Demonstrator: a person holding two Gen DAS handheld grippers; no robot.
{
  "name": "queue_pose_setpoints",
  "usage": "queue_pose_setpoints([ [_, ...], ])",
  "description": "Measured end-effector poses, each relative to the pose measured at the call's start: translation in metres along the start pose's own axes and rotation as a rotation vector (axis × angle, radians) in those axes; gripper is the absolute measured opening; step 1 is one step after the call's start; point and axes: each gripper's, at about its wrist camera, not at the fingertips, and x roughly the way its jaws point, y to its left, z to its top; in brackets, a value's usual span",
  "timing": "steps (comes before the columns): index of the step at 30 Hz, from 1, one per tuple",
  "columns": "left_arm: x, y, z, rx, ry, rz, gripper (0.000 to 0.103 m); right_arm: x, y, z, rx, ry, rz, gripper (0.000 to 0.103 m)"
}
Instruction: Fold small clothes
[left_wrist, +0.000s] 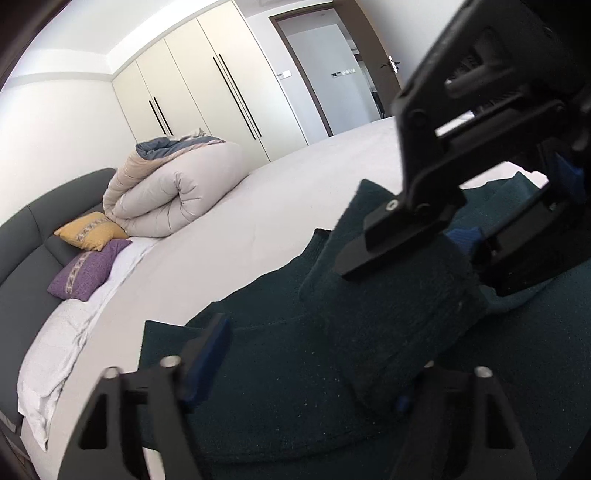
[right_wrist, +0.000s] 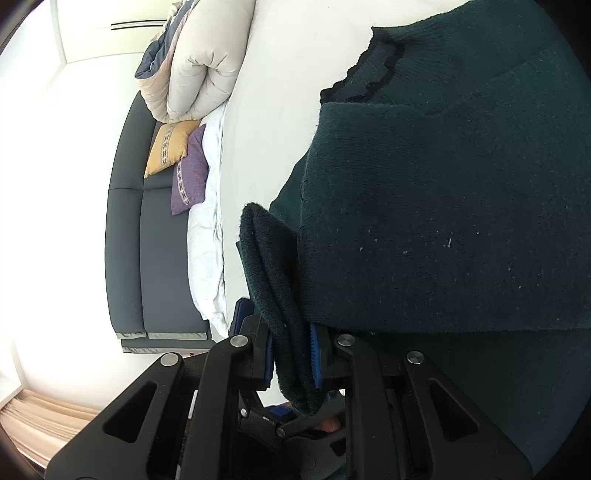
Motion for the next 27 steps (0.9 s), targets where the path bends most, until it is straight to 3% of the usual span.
queue_pose_setpoints([
  [2,0.005,0.013,-0.001,-0.063,0.022,-0.042,0.026,0.001,0.0,0.003,0.017,0.015,0.005,0.016],
  [4,0.002,0.029,-0.003,-0.129,0.018,-0.055,0.009,-0.001,0.001,0.004,0.025,0.02,0.019,0.018],
  [5,0.0,0.038,-0.004,-0.173,0.017,-0.069,0.009,-0.005,0.003,0.002,0.022,0.019,0.019,0.025],
  [8,-0.013,0.082,-0.009,-0.339,0.01,-0.121,0.009,-0.024,0.005,-0.001,0.034,-0.004,0.045,0.082],
  [12,-0.029,0.142,-0.01,-0.508,-0.013,-0.148,0.009,-0.054,0.012,-0.005,-0.041,-0.069,0.084,0.083],
  [14,-0.037,0.173,-0.01,-0.583,-0.034,-0.153,0.009,-0.064,0.014,-0.004,-0.079,-0.108,0.063,0.083],
  [18,-0.051,0.211,-0.015,-0.671,-0.06,-0.145,0.009,-0.053,0.018,-0.011,-0.111,-0.089,0.011,0.083],
  [22,-0.059,0.223,-0.028,-0.709,-0.057,-0.149,0.009,-0.019,0.007,-0.023,-0.081,-0.091,-0.063,0.083],
  [25,-0.061,0.227,-0.033,-0.715,-0.057,-0.159,0.009,0.004,-0.007,-0.029,-0.015,-0.124,-0.178,0.083],
  [27,-0.061,0.229,-0.037,-0.736,-0.056,-0.174,0.009,0.012,-0.011,-0.032,0.014,-0.162,-0.135,0.082],
])
